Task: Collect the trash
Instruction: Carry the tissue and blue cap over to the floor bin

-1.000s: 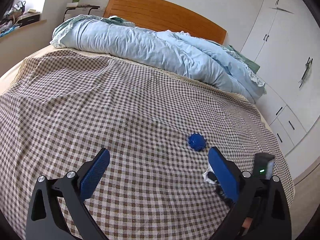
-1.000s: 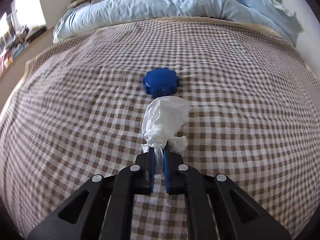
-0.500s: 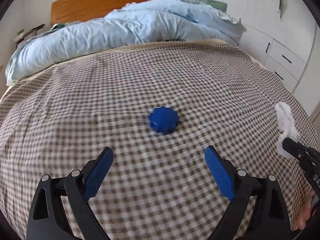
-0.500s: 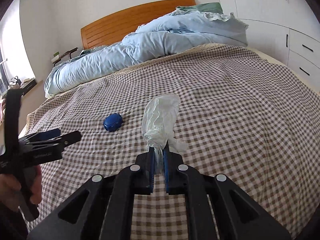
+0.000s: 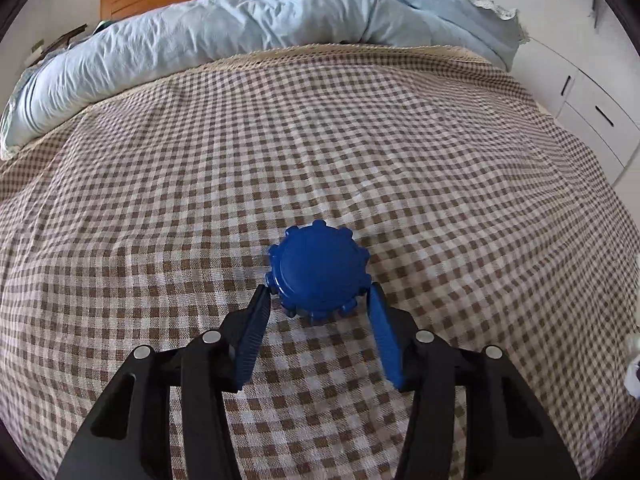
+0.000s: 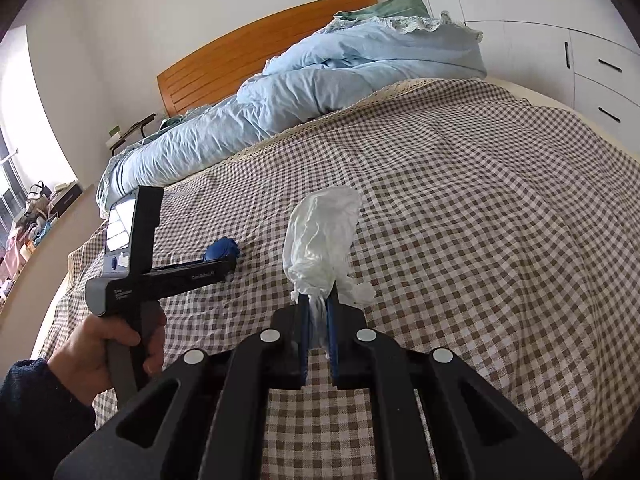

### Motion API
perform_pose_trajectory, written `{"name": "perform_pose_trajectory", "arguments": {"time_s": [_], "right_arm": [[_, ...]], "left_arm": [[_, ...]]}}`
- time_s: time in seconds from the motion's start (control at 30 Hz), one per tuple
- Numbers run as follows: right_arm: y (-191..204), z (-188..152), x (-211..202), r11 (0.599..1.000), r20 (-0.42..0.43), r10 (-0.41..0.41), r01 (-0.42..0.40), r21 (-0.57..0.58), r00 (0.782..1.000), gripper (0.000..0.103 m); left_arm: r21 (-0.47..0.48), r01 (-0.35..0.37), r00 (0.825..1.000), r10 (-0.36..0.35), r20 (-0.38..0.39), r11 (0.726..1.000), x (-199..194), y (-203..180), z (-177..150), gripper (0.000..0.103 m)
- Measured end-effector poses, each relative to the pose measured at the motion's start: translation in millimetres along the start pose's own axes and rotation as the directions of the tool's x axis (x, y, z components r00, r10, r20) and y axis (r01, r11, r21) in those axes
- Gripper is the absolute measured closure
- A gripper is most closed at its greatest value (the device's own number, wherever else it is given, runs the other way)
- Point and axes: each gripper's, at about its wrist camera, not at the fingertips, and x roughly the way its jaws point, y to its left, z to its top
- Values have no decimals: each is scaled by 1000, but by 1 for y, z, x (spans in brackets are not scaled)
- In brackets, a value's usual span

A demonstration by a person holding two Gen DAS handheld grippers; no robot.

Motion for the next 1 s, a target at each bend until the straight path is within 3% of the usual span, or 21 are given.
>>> {"name": "perform_pose_trajectory", "arguments": {"time_s": [0.23,0.33,0.53,0.6,0.67,0.73,0.8,0.87,1.0], "right_arm": [[7,-6,-5,1000,7,-4,4,-21,1000,95],[5,-14,-32,1000,47,-9,11,-29,999,95],[-54,-53,-174,996,235,-42,21,89,971,95],[-88,-82,-219,988,241,-139,119,97,960,95],[-134,-111,-251,959,175,-269,247,138,947,95],[-182,-149,-272,911,63,-387,371,180,920,95],[-220,-195,-281,850,-86,-485,492,185,870,95],[-249,-243,-284,807,-210,-518,555,202,829,95],[-290,-327,-275,758,-390,-470,589,281,792,95]], "left_arm": [[13,28,994,-29,109,1000,-82,-18,-22,56],[25,20,989,-24,147,999,-117,-26,-41,56],[149,116,965,-147,218,982,-189,-77,-97,56],[173,192,950,-227,215,966,-205,-105,-116,56],[226,276,924,-323,206,934,-219,-142,-136,56],[280,356,892,-413,184,892,-230,-179,-154,56],[308,440,856,-497,138,844,-237,-216,-170,56],[341,499,829,-553,79,797,-238,-249,-185,56],[371,575,798,-600,-56,729,-225,-313,-221,56]]}}
